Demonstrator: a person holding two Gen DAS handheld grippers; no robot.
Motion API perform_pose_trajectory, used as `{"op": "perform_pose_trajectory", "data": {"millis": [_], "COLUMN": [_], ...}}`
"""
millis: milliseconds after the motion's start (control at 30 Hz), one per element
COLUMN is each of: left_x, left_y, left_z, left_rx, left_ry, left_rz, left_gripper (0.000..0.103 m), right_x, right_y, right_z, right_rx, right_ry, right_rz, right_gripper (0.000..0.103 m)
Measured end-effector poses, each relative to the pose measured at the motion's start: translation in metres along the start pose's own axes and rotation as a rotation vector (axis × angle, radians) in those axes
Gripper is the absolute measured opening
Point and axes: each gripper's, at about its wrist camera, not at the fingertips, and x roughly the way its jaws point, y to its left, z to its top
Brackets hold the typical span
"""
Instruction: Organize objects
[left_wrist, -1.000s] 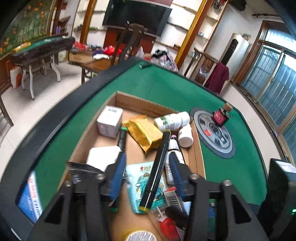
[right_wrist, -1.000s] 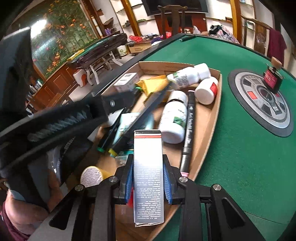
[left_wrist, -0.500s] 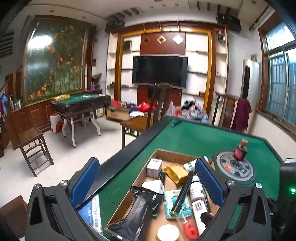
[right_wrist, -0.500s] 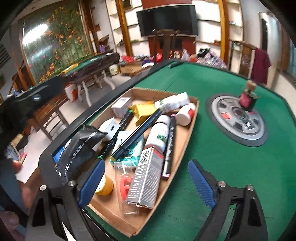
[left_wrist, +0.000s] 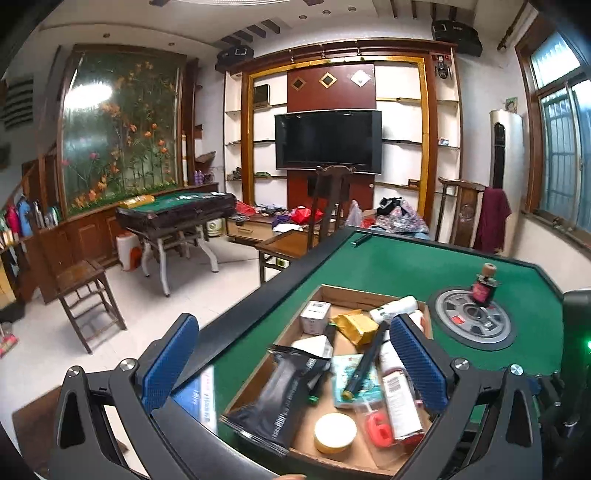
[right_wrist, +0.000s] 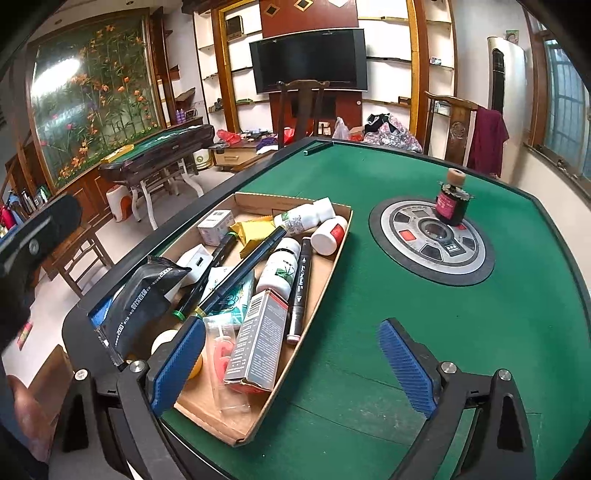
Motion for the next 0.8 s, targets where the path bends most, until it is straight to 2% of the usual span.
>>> {"op": "perform_pose_trajectory", "data": {"millis": [67,167,600,800], "left_x": [0.003,0.007,0.025,0.038], "left_y": [0.002,0.005,0.023,0.026], "left_z": [0.0,-0.001,-0.012,-0.018], "left_rx": [-0.016,-0.033,-0.082,-0.075], "left_ry": [0.028,0.056,0.12,0.183], "left_rz": [-0.03,-0.029,0.054,0.07], "left_gripper": [0.103,0.103,0.103,0.103], "right_x": [-0.002,-0.004,-0.003,0.001], "right_y": [0.0,0.003,0.027,0.04], "right_z": [-0.001,-0.002,-0.009,-0.013], "right_rx": [0.0,-0.006,-0.105,-0.156], "right_ry": [-0.004,-0.009,-0.013,-0.011], "right_rz": [0.001,-0.006,-0.056,-0.108], "right_gripper": [0.098,0.098,0.101,0.101]}}
